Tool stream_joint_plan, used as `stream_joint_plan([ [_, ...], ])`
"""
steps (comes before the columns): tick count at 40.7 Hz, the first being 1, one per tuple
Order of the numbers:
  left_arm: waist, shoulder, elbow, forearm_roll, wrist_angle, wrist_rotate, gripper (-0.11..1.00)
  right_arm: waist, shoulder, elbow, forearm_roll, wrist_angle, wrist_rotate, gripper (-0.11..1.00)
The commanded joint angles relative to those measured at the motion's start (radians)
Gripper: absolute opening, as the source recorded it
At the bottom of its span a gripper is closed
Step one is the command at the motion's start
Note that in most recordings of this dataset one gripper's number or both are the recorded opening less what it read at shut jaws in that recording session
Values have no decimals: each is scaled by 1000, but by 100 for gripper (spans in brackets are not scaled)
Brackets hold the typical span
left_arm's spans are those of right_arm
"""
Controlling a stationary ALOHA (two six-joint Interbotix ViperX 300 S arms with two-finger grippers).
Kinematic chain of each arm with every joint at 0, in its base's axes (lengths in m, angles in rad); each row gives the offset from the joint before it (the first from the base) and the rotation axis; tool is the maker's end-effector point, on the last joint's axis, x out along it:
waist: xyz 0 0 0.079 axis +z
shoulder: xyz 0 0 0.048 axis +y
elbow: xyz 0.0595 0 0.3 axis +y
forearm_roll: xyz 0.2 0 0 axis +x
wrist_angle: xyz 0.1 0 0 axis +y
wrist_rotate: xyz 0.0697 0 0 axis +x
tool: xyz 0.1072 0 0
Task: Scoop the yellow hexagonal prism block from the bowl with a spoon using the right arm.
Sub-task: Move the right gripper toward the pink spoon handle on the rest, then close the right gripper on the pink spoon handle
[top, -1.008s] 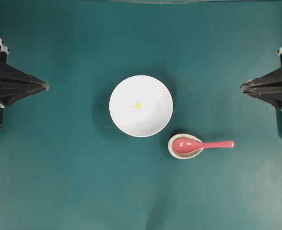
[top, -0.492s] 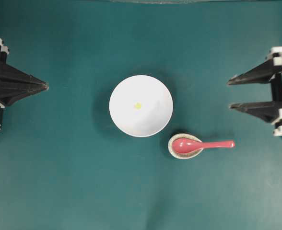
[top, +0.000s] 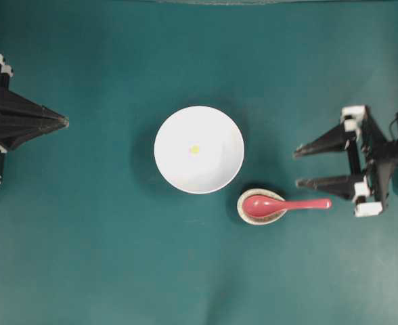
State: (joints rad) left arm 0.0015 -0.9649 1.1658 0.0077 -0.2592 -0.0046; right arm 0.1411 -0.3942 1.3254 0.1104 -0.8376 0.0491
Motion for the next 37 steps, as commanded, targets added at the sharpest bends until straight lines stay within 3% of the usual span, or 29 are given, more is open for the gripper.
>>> stream_joint_plan([
  [1,0,8,-25,2,-5,-2,0,32,72,5,26,-112,-2,61],
  [9,0,9,-25,2,-5,-2,0,121,238,25,123,-318,-2,61],
  [21,0,12,-25,3,-5,-2,0,247,492,-6,307,-480,-2,61],
  [28,0,14,-25,2,-5,0,0,314,577,-21,357,-522,11,61],
  [37,0,14,-25,3,-15,0,0,368,612,-14,367,-520,46,61],
])
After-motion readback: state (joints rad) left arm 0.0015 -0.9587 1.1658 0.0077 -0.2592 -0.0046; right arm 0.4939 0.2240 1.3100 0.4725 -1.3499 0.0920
